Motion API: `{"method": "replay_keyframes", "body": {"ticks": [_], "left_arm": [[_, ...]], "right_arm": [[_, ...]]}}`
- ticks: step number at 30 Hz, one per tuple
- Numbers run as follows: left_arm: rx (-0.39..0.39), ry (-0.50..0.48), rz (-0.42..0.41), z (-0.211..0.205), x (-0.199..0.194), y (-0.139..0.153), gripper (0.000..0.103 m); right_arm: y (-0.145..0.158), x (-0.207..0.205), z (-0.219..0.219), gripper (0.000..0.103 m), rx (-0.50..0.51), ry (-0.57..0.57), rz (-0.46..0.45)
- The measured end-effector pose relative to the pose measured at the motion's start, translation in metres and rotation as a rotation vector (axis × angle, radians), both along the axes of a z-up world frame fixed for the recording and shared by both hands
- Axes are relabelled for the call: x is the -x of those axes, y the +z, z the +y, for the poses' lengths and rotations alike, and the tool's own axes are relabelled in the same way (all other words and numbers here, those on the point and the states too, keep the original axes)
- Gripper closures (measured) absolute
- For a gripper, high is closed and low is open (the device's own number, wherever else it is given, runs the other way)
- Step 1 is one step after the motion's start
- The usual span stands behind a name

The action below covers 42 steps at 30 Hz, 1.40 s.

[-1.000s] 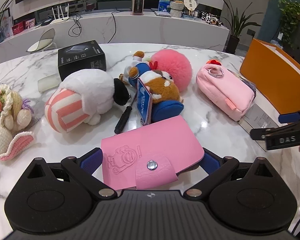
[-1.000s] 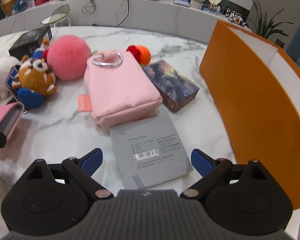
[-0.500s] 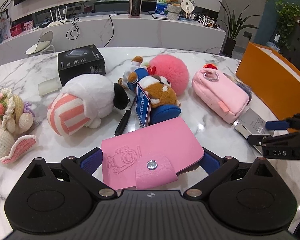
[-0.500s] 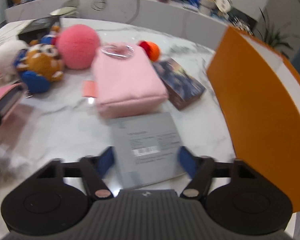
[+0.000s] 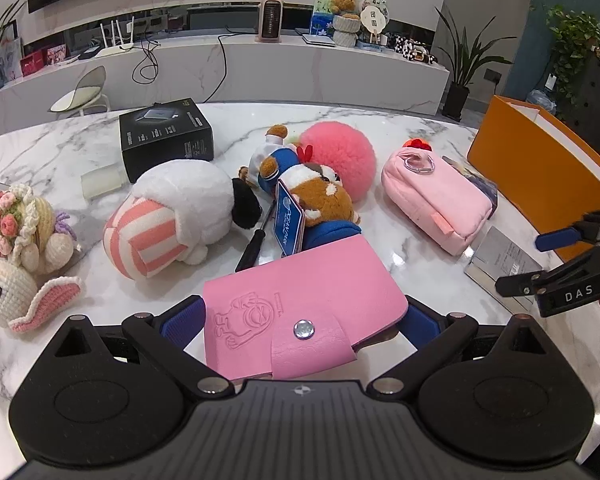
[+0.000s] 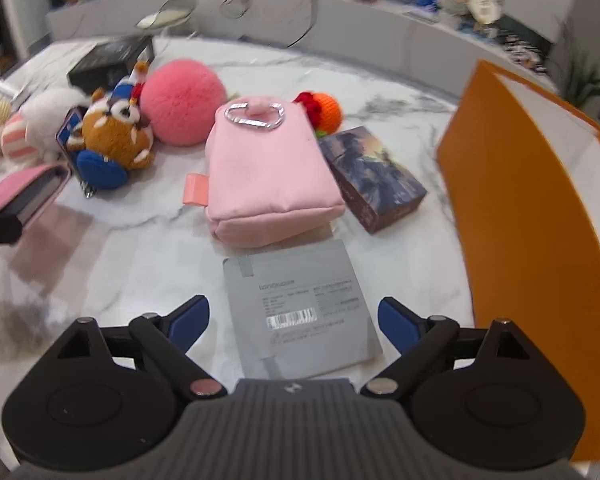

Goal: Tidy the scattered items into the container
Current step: 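Close the right gripper on the grey notebook and lift it, then close the left gripper on the pink card wallet and lift it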

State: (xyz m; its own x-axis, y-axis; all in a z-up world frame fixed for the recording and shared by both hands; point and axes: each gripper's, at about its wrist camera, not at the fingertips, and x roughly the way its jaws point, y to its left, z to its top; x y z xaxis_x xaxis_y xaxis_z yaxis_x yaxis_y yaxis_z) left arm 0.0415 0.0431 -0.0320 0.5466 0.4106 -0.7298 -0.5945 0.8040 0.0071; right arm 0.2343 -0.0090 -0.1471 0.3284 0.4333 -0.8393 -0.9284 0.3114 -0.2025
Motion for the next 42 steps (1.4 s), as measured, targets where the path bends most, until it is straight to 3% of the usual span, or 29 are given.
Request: {"method": "replay_keyframes", "body": {"ticks": [9,15,16,19,23,29,35,36,38,42], "left_arm": [[0.019,-0.009,0.021,0.001,-0.008,-0.004,0.0],[0.032,-0.012,0.014,0.002,-0.011,-0.006,0.0],[0.034,-0.011,0.013,0.002,-0.012,-0.006,0.0],[0.041,0.0,0.012,0.004,-0.013,-0.007,0.0],[0.04,0.005,0.006,0.003,-0.015,-0.006,0.0],[0.005,-0.007,-0.002,-0.002,-0.012,0.0,0.0],[-0.008,-0.031,0.031,0.003,-0.005,0.015,0.0],[0.01,-0.051,0.026,0.004,-0.004,0.02,0.025],[0.021,-0.042,0.054,0.008,-0.009,0.033,0.063],[0.018,-0.069,0.054,0.01,-0.013,0.072,0.065]], "right_arm": [[-0.014,-0.024,0.036,0.01,0.251,0.128,0.086],[-0.02,-0.026,0.046,0.0,0.254,0.139,0.135],[-0.02,-0.025,0.046,0.001,0.25,0.133,0.135],[-0.011,-0.02,0.044,0.02,0.23,0.137,0.148],[-0.013,-0.011,0.041,0.02,0.285,0.138,0.142],[-0.006,-0.001,0.033,0.021,0.277,0.123,0.134],[0.035,0.02,0.025,0.021,0.217,0.153,0.081],[0.046,0.023,0.024,0.021,0.206,0.164,0.069],[0.063,0.024,0.026,0.021,0.188,0.186,0.046],[0.103,0.032,0.025,0.021,0.138,0.208,-0.011]]}}
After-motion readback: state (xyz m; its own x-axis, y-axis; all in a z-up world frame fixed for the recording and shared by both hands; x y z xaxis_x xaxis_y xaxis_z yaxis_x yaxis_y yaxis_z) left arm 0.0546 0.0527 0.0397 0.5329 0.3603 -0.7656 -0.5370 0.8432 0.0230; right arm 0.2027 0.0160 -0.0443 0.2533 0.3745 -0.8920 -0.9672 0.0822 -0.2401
